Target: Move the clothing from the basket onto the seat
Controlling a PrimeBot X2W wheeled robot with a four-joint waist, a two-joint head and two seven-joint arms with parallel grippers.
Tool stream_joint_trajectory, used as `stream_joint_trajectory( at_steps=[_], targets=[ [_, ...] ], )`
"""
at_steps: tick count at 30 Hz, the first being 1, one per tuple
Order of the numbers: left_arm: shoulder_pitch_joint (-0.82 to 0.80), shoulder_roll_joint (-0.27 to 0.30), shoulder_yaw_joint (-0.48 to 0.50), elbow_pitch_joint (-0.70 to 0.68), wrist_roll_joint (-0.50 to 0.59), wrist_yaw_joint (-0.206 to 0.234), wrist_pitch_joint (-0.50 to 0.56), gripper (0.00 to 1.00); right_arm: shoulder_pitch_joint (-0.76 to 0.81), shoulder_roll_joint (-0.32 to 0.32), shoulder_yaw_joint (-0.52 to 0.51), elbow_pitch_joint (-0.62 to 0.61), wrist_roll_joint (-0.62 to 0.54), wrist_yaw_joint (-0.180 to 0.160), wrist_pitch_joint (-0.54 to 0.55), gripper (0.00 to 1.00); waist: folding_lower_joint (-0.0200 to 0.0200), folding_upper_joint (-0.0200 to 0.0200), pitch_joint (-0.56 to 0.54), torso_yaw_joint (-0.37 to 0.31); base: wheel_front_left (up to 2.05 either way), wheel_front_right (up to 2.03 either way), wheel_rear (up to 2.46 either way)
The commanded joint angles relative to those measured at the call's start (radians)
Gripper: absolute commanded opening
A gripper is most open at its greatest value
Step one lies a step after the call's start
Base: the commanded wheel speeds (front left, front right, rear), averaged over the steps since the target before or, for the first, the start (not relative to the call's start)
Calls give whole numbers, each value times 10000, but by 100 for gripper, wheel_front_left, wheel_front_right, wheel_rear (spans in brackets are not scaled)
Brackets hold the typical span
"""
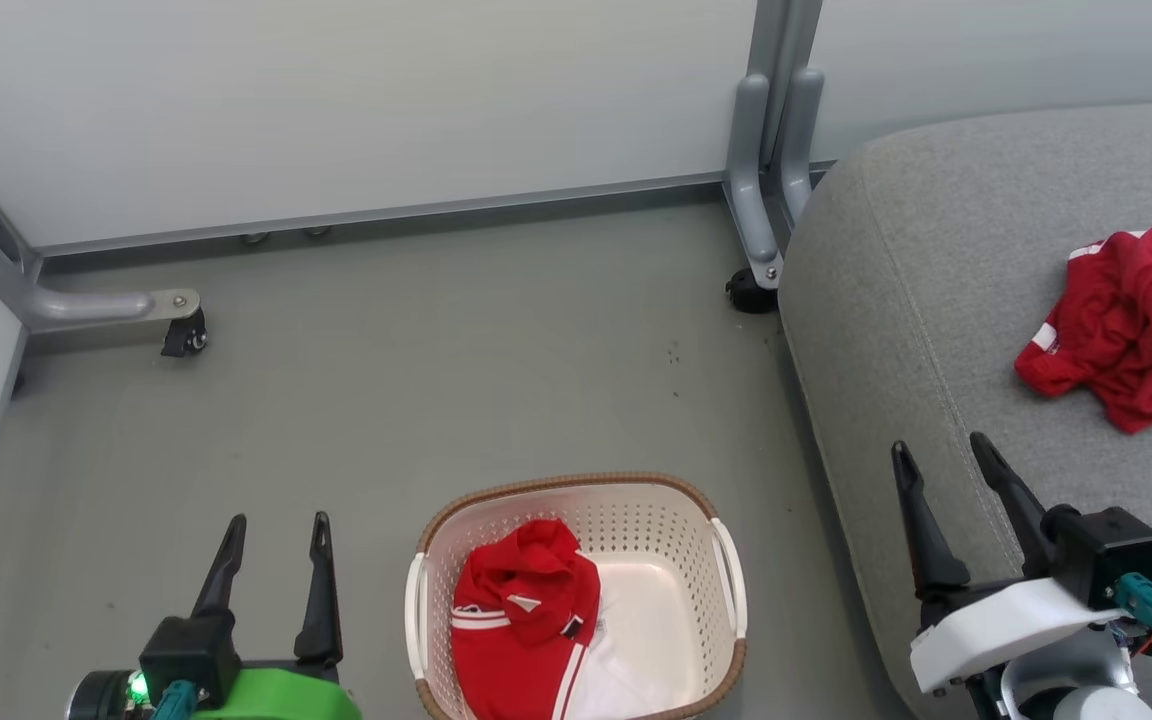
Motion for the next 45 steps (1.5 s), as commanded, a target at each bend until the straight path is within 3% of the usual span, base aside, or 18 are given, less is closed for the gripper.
stream_joint_trajectory(
  at_steps=[1, 12, 26, 35, 45],
  targets=[
    [-391, -46, -108, 115, 163, -83, -3, 100, -252, -16, -38, -129, -13, -10, -29, 100, 1, 0, 386, 16, 0, 0, 0],
    [-3012, -200, -1777, 2008, 789, -355, -3, 100, -1639, -105, 199, -771, -37, -10, -341, 100, 1, 0, 2917, -292, 0, 0, 0],
    [-6954, -225, -4646, 6631, 1238, -749, 530, 100, -3537, -120, 960, -110, 385, -10, -1426, 100, 1, 0, 6045, -1390, 0, 0, 0],
    [-9085, 41, -5535, 9130, 2066, -704, 1373, 100, -4546, -51, 1549, 345, 807, -10, -2097, 100, 1, 0, 7905, -2326, 0, 0, 0],
    [-10218, 636, -5996, 10532, 2380, -649, 2019, 100, -5226, -8, 2223, 948, 1395, -10, -2411, 100, 1, 0, 9091, -3012, 0, 0, 0]
  ],
)
